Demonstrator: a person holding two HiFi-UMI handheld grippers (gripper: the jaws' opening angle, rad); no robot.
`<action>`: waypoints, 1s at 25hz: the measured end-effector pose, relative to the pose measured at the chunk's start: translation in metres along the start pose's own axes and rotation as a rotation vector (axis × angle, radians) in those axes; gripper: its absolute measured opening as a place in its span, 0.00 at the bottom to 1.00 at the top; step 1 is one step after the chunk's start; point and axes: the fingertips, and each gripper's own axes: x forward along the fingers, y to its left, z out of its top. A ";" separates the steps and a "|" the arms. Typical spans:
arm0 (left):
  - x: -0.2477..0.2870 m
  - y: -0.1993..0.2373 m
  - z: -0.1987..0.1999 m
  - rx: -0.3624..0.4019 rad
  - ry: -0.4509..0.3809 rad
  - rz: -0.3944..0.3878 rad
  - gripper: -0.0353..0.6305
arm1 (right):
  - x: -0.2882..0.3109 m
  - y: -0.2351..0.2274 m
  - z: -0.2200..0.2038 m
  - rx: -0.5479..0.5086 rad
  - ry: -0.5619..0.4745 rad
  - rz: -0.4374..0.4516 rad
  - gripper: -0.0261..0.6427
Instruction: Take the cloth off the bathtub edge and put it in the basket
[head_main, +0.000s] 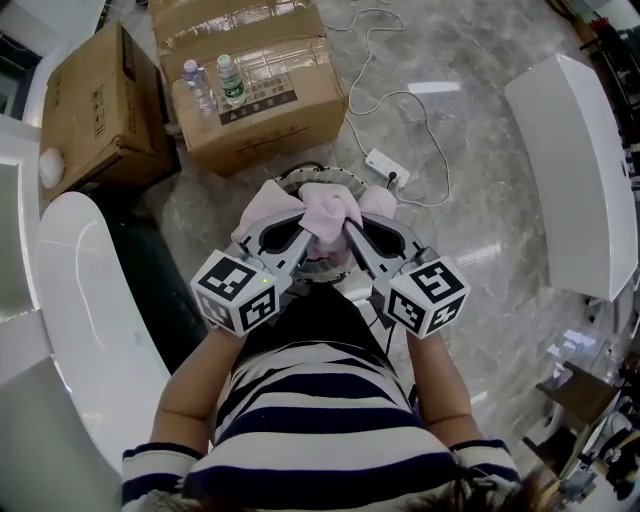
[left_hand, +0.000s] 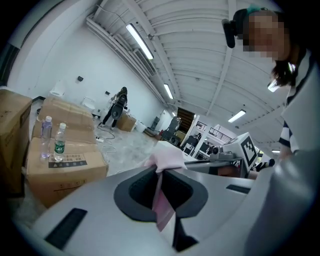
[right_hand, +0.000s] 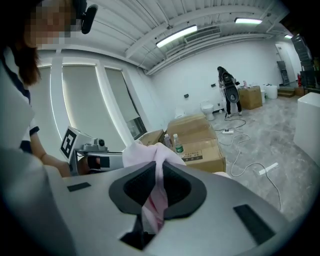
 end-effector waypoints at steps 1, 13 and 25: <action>0.000 0.006 -0.010 -0.001 0.021 0.008 0.10 | 0.005 -0.003 -0.009 0.006 0.016 0.002 0.12; 0.010 0.064 -0.116 -0.093 0.245 0.057 0.10 | 0.063 -0.031 -0.113 0.091 0.217 0.006 0.12; 0.018 0.097 -0.221 -0.105 0.451 0.065 0.10 | 0.088 -0.061 -0.213 0.160 0.375 -0.046 0.13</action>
